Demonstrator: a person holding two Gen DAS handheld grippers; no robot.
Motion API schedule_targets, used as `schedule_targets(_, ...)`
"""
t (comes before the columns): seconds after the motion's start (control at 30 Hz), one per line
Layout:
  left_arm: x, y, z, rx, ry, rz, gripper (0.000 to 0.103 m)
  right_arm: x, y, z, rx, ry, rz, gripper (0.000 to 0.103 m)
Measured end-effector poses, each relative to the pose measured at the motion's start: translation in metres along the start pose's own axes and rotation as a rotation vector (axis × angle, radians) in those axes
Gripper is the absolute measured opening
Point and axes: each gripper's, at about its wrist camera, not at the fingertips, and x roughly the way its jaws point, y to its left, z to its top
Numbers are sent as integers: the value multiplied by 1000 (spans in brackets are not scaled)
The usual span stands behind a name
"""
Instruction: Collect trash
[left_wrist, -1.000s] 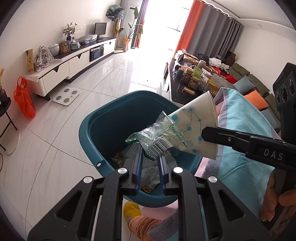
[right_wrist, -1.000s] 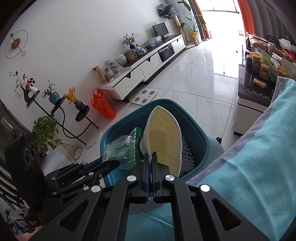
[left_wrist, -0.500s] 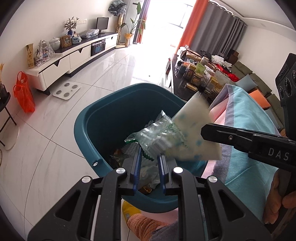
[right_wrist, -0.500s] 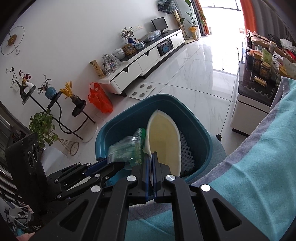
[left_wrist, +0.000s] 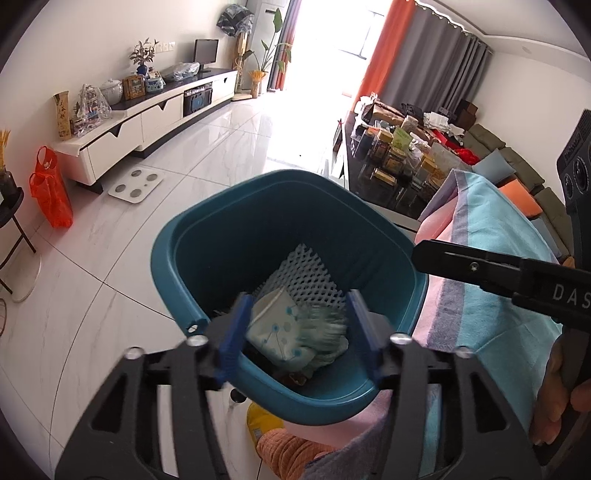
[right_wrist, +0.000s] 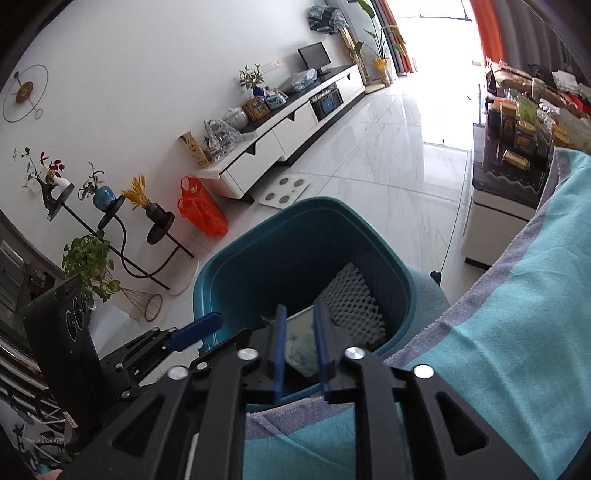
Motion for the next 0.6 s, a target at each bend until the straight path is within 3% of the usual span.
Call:
schedule_targets(0.07, -8, 1, -1, 4, -24, -1, 73, -8, -2, -3, 5, -20, 0, 21)
schedule_targets(0.1, -13, 2, -2, 6, -29, -3, 83, -13, -3, -5, 5, -30, -3, 25)
schedule_targets(0.13, -18, 1, -3, 8, -38, -12, 91, -19, -5, -7, 5, -43, -9, 33)
schedule_targets(0.23, -41, -4, -6, 46, -92, -27, 97, -39, -8, -16, 4, -90, -27, 51)
schedule_targets(0.37, -72, -20, -12, 89, -188, -48, 97, -78, -13, -36, -13, -174, -89, 65)
schedule_targets(0.43, -87, -31, -16, 105, -234, -63, 97, -101, -17, -52, -17, -235, -136, 83)
schedule_targets(0.53, -108, -54, -24, 142, -291, -88, 97, -133, -20, -80, -34, -325, -226, 96)
schedule_targets(0.6, -118, -72, -30, 172, -324, -104, 97, -149, -24, -94, -44, -364, -271, 96)
